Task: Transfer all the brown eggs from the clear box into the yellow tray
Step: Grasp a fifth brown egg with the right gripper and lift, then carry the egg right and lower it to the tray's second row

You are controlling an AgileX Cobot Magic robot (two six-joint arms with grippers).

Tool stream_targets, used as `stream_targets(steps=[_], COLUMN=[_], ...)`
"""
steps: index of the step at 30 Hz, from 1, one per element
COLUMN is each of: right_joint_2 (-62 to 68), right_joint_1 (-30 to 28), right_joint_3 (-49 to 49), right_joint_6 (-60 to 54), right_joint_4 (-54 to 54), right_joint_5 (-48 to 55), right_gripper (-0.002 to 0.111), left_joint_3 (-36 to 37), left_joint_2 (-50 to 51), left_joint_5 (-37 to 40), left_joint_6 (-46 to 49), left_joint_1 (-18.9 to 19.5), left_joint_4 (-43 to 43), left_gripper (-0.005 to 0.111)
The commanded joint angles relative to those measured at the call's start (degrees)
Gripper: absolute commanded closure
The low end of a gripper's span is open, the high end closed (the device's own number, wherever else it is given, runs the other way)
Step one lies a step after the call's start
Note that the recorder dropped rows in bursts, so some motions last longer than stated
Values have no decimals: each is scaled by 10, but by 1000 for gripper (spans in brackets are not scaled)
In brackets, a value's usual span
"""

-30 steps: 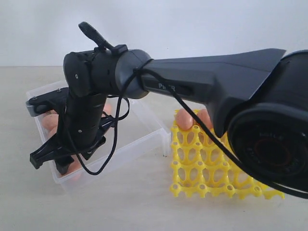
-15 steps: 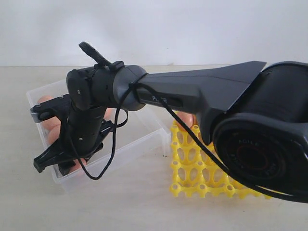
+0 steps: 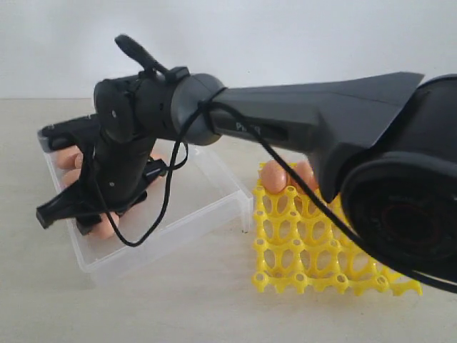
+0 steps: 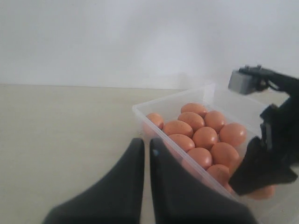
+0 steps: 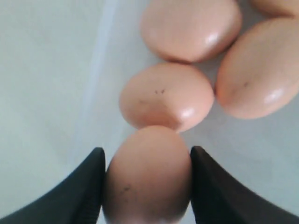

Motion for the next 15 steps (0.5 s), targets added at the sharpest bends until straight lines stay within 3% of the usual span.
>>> stream_targets(steps=[1, 9, 15], right_joint_2=[-60, -122, -165], right_joint_1=[3, 48, 74], right_joint_3=[-3, -2, 35], right_joint_6=[29, 62, 174], right_joint_4=[-6, -94, -278], right_joint_5=[-27, -51, -97], right_gripper=[108, 108, 108], left_joint_3=[1, 1, 1], left_joint_2=[-2, -2, -2], left_joint_5=[-2, -2, -2], left_joint_6=[-1, -1, -1], left_joint_1=[1, 1, 1], left_joint_4=[1, 1, 1], left_gripper=[103, 103, 103])
